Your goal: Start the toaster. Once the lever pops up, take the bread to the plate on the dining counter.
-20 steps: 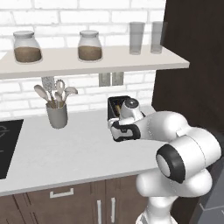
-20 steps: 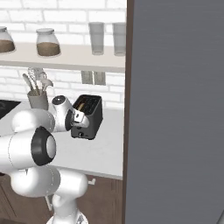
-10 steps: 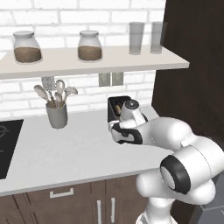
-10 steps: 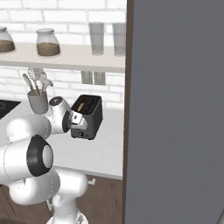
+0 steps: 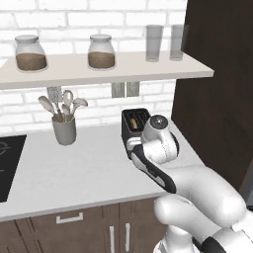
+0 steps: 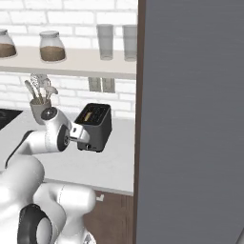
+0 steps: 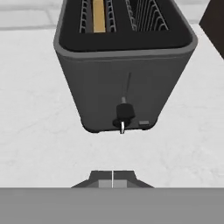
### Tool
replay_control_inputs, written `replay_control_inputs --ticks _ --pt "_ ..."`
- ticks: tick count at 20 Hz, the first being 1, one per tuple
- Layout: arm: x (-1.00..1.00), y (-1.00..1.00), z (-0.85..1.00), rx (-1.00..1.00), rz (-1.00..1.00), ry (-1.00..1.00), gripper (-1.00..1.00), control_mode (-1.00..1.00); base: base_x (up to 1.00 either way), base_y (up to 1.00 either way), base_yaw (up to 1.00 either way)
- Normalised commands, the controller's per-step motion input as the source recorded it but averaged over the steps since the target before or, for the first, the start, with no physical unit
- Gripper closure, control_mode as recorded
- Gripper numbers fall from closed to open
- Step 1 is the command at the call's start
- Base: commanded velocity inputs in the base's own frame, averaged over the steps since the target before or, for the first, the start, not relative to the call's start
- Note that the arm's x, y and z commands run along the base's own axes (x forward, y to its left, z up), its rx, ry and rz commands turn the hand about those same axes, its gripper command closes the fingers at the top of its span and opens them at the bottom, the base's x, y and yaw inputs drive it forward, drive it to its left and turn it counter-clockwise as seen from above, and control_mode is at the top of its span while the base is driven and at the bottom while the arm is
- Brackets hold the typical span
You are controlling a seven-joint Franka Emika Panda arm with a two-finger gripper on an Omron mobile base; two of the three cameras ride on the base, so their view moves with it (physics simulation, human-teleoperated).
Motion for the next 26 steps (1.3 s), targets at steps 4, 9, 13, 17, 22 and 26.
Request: replay_control_inputs --ticks 4,9,13,17,22,26 --pt "-0.01 0.00 0.98 0.00 0.00 0.00 1.00 -1.00 0.00 0.00 0.00" --pt "0.00 0.00 0.90 0.00 0.00 -0.05 1.00 -1.00 0.00 0.00 0.00" --pt "0.03 0.00 0.70 0.00 0.00 -0.07 1.00 -1.00 0.00 0.00 0.00" --pt "0.29 -0.03 0.39 0.00 -0.04 -0.03 1.00 -1.00 0.00 0.00 0.00" --pt "0.09 0.03 0.06 0.00 0.00 0.00 1.00 -1.00 0.00 0.00 0.00" --pt "0.00 0.03 -0.08 0.00 0.00 -0.06 -1.00 -1.00 0.00 0.00 0.00"
